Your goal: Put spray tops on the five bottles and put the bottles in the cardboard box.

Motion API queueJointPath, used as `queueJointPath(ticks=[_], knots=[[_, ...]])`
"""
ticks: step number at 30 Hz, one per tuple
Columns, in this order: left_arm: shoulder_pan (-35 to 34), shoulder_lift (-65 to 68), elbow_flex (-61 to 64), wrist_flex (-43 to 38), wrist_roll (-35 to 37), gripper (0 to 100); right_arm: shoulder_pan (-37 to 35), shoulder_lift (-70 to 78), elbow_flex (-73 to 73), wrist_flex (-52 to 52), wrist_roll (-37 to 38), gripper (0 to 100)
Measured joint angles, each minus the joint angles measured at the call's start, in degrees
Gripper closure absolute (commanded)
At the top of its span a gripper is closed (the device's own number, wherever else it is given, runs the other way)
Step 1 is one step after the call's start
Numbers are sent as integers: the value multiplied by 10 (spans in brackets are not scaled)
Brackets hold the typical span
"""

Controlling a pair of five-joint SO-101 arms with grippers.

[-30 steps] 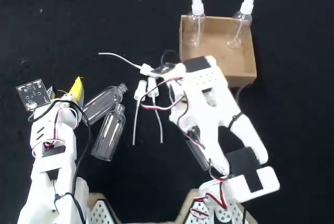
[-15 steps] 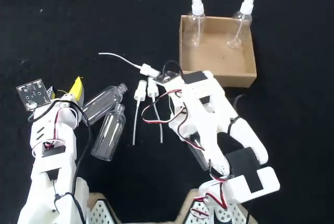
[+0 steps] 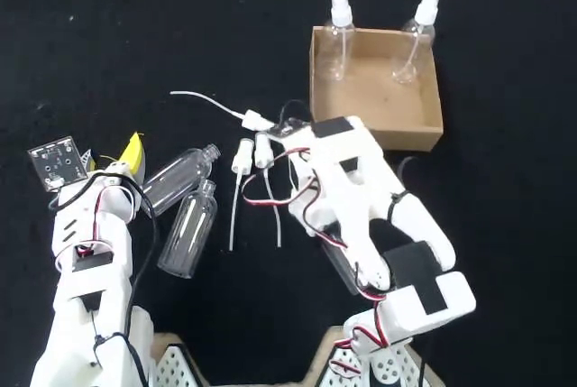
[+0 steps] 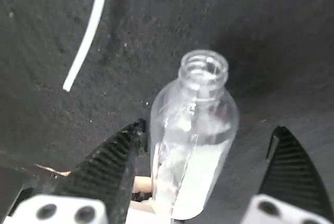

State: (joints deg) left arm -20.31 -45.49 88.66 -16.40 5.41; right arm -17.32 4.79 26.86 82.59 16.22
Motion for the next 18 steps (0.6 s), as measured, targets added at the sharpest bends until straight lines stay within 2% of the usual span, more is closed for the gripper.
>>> queueJointPath(ticks=[7,18], knots=[[0,0,0,0,0,722,0,65,-8,0,-1,649],[0,0,0,0,0,722,0,73,-42,0,-22,649]])
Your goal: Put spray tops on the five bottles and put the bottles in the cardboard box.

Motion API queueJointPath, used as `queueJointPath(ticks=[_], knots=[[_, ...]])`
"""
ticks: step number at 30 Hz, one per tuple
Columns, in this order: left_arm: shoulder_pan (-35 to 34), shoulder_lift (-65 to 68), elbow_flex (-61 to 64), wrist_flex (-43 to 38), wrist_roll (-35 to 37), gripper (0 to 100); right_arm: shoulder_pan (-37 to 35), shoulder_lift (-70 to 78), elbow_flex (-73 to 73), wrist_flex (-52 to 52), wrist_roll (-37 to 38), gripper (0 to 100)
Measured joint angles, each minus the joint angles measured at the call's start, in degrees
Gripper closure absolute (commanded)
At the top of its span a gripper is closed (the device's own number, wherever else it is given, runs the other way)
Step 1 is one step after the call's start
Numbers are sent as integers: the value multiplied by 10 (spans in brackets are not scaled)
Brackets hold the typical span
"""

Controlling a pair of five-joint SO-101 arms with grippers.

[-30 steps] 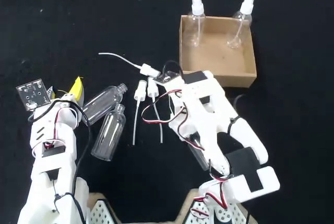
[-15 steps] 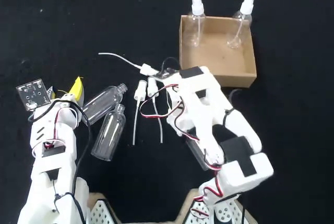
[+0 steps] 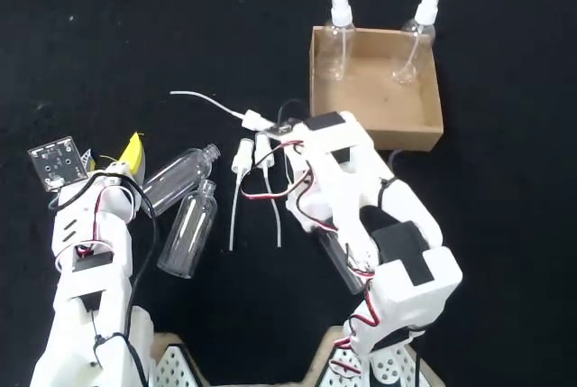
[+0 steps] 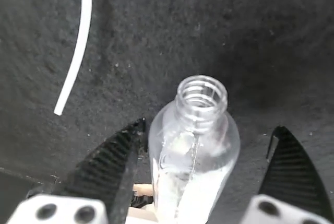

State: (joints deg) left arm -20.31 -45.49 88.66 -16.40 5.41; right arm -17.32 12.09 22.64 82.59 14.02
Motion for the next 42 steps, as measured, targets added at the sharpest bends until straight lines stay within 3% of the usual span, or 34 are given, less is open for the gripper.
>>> queueJointPath(ticks=[4,9,19,26,30,36,42], knots=[[0,0,0,0,0,722,0,0,-1,0,-4,669],[0,0,0,0,0,722,0,0,-1,-1,-5,798],[0,0,0,0,0,722,0,-10,-1,10,-5,806],[0,0,0,0,0,722,0,-200,-75,125,-5,807],[0,0,0,0,0,722,0,-346,-91,142,-5,807],[0,0,0,0,0,722,0,-549,1,31,-5,808],[0,0,0,0,0,722,0,-756,194,-146,-38,808]])
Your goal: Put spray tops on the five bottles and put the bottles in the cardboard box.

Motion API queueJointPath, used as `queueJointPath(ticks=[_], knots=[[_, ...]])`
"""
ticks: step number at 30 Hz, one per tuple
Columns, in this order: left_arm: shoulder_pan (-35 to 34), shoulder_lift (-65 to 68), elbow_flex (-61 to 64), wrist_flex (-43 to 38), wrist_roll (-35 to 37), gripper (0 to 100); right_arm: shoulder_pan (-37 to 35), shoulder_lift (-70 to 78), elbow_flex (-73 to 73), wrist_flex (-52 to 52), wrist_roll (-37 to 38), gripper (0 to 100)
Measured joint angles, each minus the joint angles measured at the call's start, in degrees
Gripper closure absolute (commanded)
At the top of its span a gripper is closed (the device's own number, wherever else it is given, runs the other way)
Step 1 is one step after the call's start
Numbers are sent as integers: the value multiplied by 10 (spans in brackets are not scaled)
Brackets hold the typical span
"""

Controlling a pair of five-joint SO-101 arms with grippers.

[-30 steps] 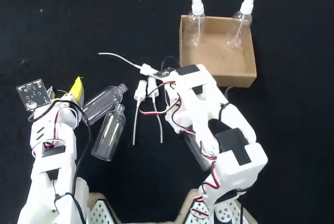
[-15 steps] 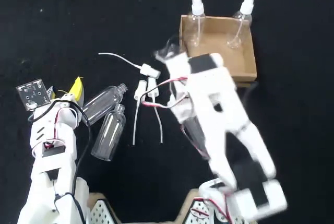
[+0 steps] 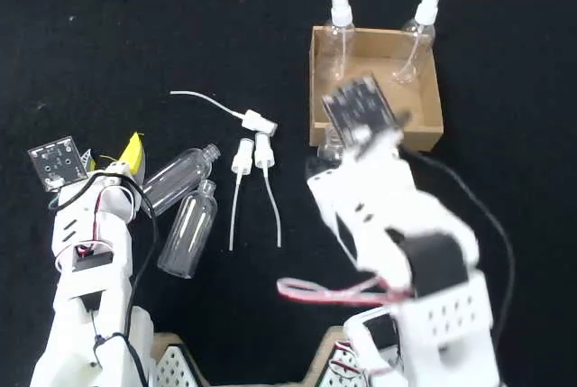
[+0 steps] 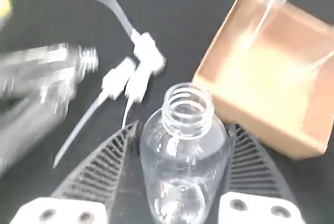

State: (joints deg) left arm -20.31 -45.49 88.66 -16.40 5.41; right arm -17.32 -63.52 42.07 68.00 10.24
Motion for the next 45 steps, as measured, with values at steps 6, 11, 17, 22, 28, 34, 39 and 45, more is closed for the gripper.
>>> queueJointPath(ticks=[6,11,17,22,28,34,39,45], knots=[[0,0,0,0,0,722,-1,-202,211,-171,-4,808],[0,0,0,0,0,722,-2,-315,285,-195,-39,808],[0,0,-1,9,0,722,-2,-349,351,-240,-81,808],[0,4,-123,217,0,722,-2,-348,356,-246,-87,808],[25,25,-319,538,0,722,-2,-348,360,-247,-87,808],[34,27,-331,522,0,722,-2,-348,377,-247,-87,808],[65,31,-309,460,0,721,-2,-348,379,-247,-87,808],[171,66,-364,488,-120,720,-2,-348,379,-235,-87,808]])
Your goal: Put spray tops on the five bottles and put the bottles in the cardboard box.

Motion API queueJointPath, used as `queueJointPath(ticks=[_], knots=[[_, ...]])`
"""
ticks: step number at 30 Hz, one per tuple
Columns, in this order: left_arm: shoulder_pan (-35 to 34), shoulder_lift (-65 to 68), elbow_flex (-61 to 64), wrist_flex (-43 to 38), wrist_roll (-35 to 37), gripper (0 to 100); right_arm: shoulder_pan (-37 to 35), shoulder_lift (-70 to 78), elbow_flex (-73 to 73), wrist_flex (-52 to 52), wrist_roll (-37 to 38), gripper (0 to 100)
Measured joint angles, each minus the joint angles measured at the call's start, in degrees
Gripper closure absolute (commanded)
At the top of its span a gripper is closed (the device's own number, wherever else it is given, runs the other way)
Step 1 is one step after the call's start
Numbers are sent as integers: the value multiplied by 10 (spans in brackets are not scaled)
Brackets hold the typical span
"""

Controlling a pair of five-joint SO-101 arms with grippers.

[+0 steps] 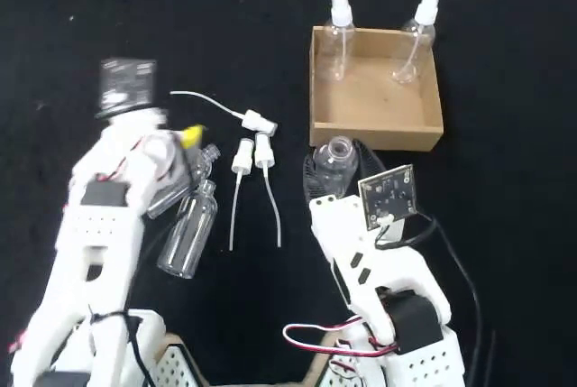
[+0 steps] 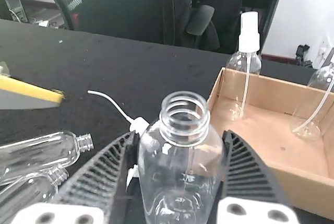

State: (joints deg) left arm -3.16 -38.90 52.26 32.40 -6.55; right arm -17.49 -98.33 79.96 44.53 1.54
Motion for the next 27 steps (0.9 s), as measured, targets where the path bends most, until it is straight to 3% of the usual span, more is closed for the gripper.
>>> queueJointPath(ticks=[9,15,22,27], knots=[[17,293,-367,193,-175,722,0,0,0,3,0,808],[-74,488,-570,266,-308,722,0,0,0,3,0,808],[-255,613,-756,340,-286,722,0,0,0,3,0,808],[-339,691,-869,369,-233,722,0,0,0,3,0,808]])
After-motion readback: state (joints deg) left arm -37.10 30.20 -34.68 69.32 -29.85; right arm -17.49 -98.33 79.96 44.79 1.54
